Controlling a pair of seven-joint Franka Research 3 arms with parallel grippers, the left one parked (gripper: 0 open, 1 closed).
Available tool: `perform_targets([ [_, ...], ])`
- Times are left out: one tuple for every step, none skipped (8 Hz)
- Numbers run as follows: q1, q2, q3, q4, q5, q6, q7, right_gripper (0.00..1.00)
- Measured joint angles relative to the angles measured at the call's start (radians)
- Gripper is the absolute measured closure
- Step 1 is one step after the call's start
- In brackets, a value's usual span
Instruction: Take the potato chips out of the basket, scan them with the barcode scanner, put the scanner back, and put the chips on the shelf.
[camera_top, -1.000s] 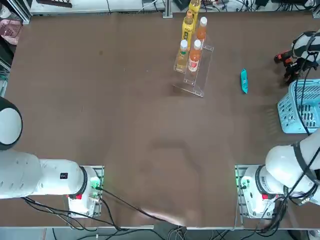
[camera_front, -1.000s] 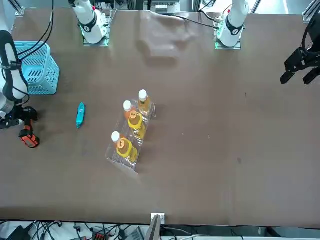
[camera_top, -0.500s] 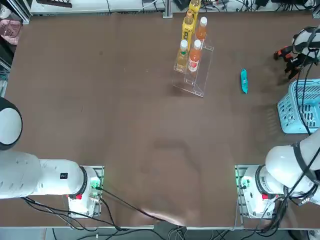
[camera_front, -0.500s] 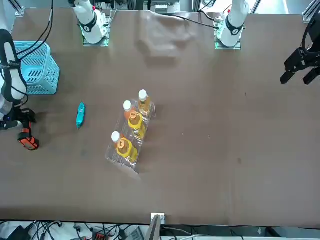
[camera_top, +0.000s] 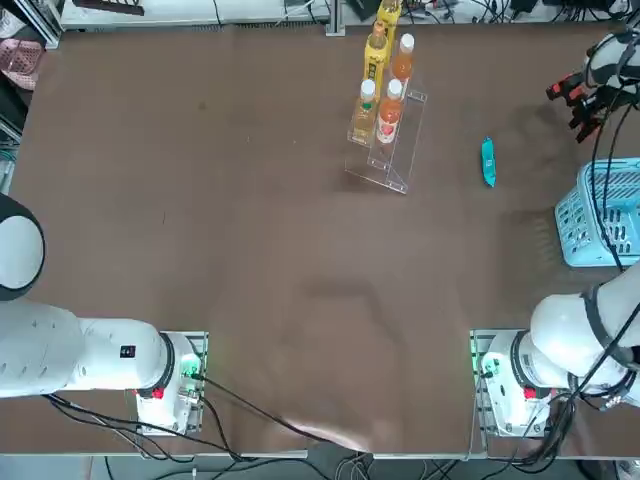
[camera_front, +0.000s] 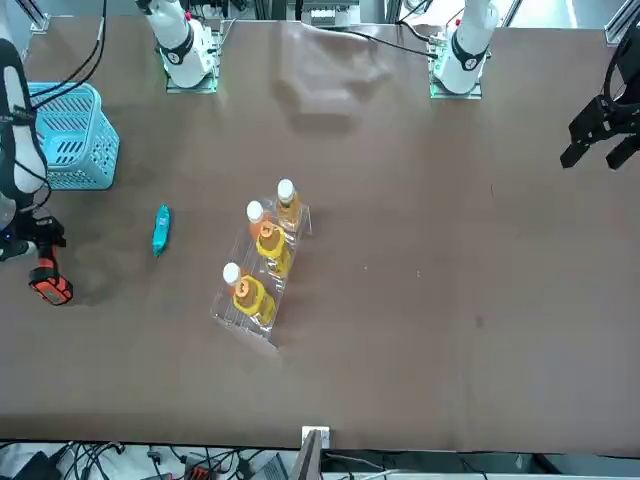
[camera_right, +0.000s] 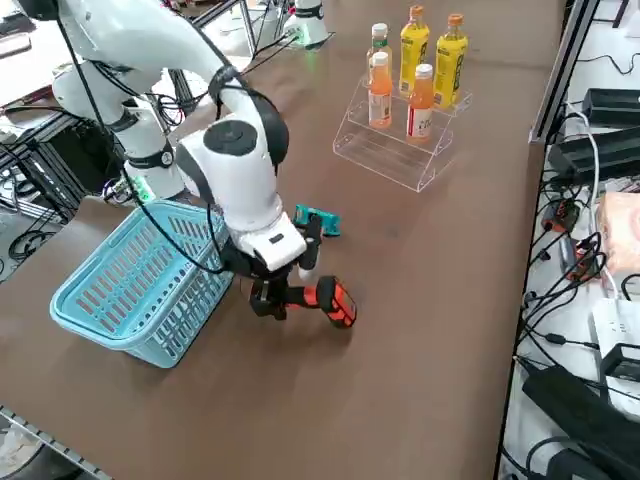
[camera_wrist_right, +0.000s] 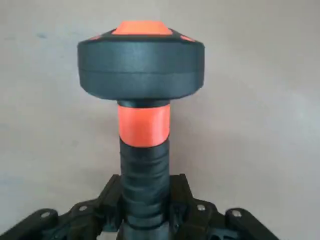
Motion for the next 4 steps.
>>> perform_targets([
  [0.034, -0.033, 0.001, 0.0, 0.0, -0.079, 0.063, 0.59],
  [0.071, -0.066, 0.001, -0.001, 0.0, -0.15, 0.134, 0.59],
  [0.112, -0.097, 0.002, -0.005, 0.0, -0.214, 0.22, 0.59],
  [0.156, -0.124, 0.003, -0.017, -0.001, -0.257, 0.311, 0.59],
])
